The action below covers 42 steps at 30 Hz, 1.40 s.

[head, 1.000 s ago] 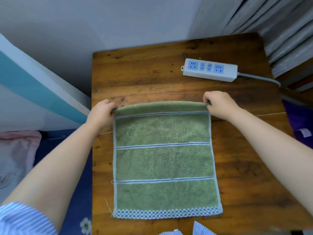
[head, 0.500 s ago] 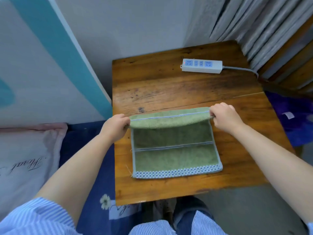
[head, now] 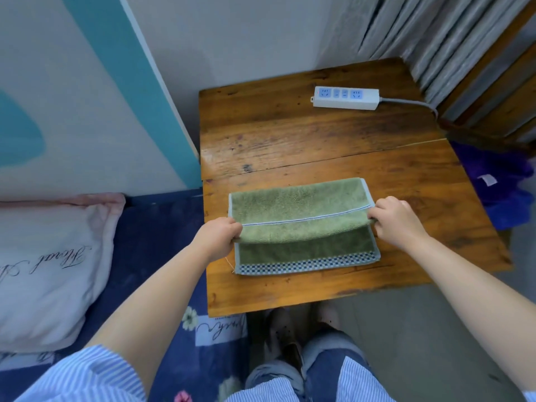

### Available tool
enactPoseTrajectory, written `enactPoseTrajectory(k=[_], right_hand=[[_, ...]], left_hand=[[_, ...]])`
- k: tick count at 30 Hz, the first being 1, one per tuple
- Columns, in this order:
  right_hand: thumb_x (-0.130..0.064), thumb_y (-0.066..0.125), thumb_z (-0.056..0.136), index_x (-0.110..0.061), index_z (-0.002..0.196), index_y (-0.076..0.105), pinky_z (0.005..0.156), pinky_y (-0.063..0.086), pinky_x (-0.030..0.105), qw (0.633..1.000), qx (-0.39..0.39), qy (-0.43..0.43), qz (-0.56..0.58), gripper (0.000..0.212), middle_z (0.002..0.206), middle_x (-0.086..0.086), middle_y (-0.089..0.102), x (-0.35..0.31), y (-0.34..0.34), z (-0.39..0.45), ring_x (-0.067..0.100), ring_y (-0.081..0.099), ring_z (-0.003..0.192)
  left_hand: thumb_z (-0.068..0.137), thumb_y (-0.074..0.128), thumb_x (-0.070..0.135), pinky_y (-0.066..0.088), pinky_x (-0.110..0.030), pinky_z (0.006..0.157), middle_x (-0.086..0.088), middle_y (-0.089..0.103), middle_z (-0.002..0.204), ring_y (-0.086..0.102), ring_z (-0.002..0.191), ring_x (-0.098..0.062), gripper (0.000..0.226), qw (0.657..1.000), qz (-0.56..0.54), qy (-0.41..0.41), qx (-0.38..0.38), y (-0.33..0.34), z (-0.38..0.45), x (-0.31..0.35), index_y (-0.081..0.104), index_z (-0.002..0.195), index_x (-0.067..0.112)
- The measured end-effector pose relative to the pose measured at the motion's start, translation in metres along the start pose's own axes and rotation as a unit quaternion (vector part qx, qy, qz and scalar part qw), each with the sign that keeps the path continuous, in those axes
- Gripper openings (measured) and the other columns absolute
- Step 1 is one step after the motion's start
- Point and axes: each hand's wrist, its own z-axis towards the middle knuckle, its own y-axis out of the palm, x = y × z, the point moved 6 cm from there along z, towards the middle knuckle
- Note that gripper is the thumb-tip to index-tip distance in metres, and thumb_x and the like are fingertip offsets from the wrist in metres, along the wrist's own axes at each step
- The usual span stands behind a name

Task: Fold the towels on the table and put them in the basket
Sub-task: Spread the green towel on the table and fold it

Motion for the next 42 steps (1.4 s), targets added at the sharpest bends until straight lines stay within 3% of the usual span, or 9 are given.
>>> enactPoseTrajectory(k=[13, 27, 29, 31, 34, 35, 38, 40, 42], right_hand=[[0.018, 0.077, 0.030, -0.006, 0.050, 0.059, 0.050, 0.039, 0.029, 1.000, 0.013, -0.015, 0.012, 0.036, 0.050, 0.006, 0.050, 0.000, 0.045, -0.049, 0.029, 0.052, 0.047], [0.008, 0.073, 0.035, -0.003, 0.057, 0.064, 0.052, 0.049, 0.037, 1.000, 0.008, -0.006, -0.001, 0.026, 0.056, 0.009, 0.056, -0.004, 0.084, -0.059, 0.030, 0.058, 0.052], [-0.005, 0.059, 0.053, -0.004, 0.055, 0.063, 0.055, 0.048, 0.037, 0.999, 0.027, 0.003, 0.018, 0.005, 0.058, 0.008, 0.057, -0.007, 0.076, -0.060, 0.030, 0.059, 0.055], [-0.013, 0.041, 0.065, -0.005, 0.056, 0.064, 0.055, 0.048, 0.036, 0.998, 0.040, 0.021, 0.037, 0.026, 0.061, 0.008, 0.059, -0.010, 0.072, -0.054, 0.029, 0.060, 0.058], [0.002, 0.057, 0.064, -0.002, 0.066, 0.067, 0.062, 0.053, 0.043, 0.996, 0.061, 0.025, 0.059, 0.011, 0.072, 0.013, 0.065, -0.026, 0.060, -0.023, 0.033, 0.066, 0.070], [0.009, 0.064, 0.059, 0.000, 0.073, 0.069, 0.068, 0.055, 0.048, 0.995, 0.055, 0.025, 0.076, 0.018, 0.079, 0.016, 0.068, -0.034, 0.061, -0.006, 0.036, 0.068, 0.078], [0.010, 0.052, 0.074, 0.000, 0.116, 0.061, 0.105, 0.030, 0.056, 0.992, -0.011, 0.027, 0.120, 0.044, 0.129, 0.021, 0.055, -0.064, 0.063, 0.041, 0.040, 0.047, 0.125], [-0.006, 0.036, 0.094, -0.009, 0.142, 0.031, 0.117, 0.003, 0.043, 0.987, -0.083, 0.012, 0.136, 0.049, 0.155, 0.009, 0.019, -0.087, 0.067, 0.061, 0.028, 0.011, 0.145], [-0.025, 0.022, 0.100, -0.016, 0.148, 0.008, 0.117, -0.008, 0.038, 0.985, -0.146, -0.009, 0.092, 0.051, 0.158, 0.001, -0.004, -0.100, 0.080, 0.074, 0.021, -0.008, 0.145]], left_hand=[[0.087, 0.041, 0.000, 0.030, -0.028, 0.066, -0.008, 0.052, 0.102, 0.036, 0.083, -0.019, 0.022, 0.990, 0.072, 0.036, -0.117, 0.052, -0.015, 0.029, 0.051, 0.106, 0.008], [0.089, 0.044, 0.013, 0.034, -0.028, 0.088, -0.004, 0.047, 0.122, 0.043, 0.115, -0.023, 0.033, 0.983, 0.102, 0.036, -0.149, 0.085, -0.016, 0.030, 0.045, 0.122, 0.013], [0.089, 0.034, 0.031, 0.033, -0.028, 0.082, -0.003, 0.052, 0.110, 0.046, 0.105, -0.021, 0.034, 0.987, 0.089, 0.041, -0.129, 0.080, -0.016, 0.031, 0.051, 0.114, 0.014], [0.082, 0.020, 0.043, 0.032, -0.026, 0.070, 0.000, 0.053, 0.086, 0.047, 0.082, -0.019, 0.050, 0.996, 0.062, 0.047, -0.046, 0.071, -0.009, 0.032, 0.059, 0.094, 0.014], [0.070, 0.069, 0.026, 0.042, -0.024, 0.044, 0.001, 0.056, 0.059, 0.054, 0.053, -0.017, 0.019, 0.993, 0.035, 0.020, 0.108, 0.049, 0.014, 0.035, 0.059, 0.061, 0.013], [0.071, 0.067, 0.020, 0.044, -0.024, 0.042, -0.001, 0.059, 0.060, 0.058, 0.053, -0.020, 0.015, 0.990, 0.006, 0.002, 0.142, 0.044, 0.024, 0.035, 0.060, 0.061, 0.011], [0.086, 0.035, 0.021, 0.054, -0.035, 0.075, -0.013, 0.067, 0.103, 0.065, 0.095, -0.031, 0.039, 0.976, -0.124, -0.075, 0.164, 0.026, 0.054, 0.044, 0.067, 0.099, 0.002], [0.098, 0.027, 0.021, 0.025, -0.037, 0.113, -0.012, 0.035, 0.148, 0.030, 0.139, -0.027, 0.045, 0.970, -0.171, -0.123, 0.120, 0.029, 0.072, 0.051, 0.039, 0.139, 0.005], [0.101, 0.022, 0.027, 0.002, -0.032, 0.118, -0.004, 0.004, 0.158, 0.000, 0.147, -0.019, 0.050, 0.974, -0.154, -0.142, 0.085, 0.039, 0.085, 0.053, 0.012, 0.149, 0.013]])
